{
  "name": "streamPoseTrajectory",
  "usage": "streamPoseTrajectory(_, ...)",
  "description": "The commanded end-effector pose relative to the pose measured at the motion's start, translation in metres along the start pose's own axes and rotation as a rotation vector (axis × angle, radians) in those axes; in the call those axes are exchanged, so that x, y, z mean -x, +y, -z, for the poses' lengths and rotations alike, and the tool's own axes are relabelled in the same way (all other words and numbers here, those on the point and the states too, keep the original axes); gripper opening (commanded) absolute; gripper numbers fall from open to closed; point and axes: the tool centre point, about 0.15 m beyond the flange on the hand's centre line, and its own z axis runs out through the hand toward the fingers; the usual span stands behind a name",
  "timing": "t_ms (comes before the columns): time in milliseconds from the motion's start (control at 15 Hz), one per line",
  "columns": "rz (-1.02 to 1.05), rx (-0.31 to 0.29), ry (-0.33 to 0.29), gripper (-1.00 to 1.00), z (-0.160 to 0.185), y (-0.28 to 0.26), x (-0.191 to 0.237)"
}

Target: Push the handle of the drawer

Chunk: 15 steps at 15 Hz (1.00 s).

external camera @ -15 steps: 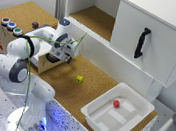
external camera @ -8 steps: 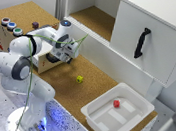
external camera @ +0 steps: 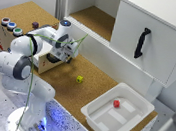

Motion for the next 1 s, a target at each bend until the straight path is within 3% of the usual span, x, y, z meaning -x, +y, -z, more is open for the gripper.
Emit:
streamPoseTrajectory(0, 0.028, 0.034, -0.094, -1.00, -0.013, -0.006, -0.008)
streamPoseTrajectory(400, -0.067, 0.077, -0.111, -1.00, -0.026, -0.056, -0.002)
streamPoseTrajectory(933, -0.104, 0.037, -0.098, -1.00, -0.048, -0.133, -0.014)
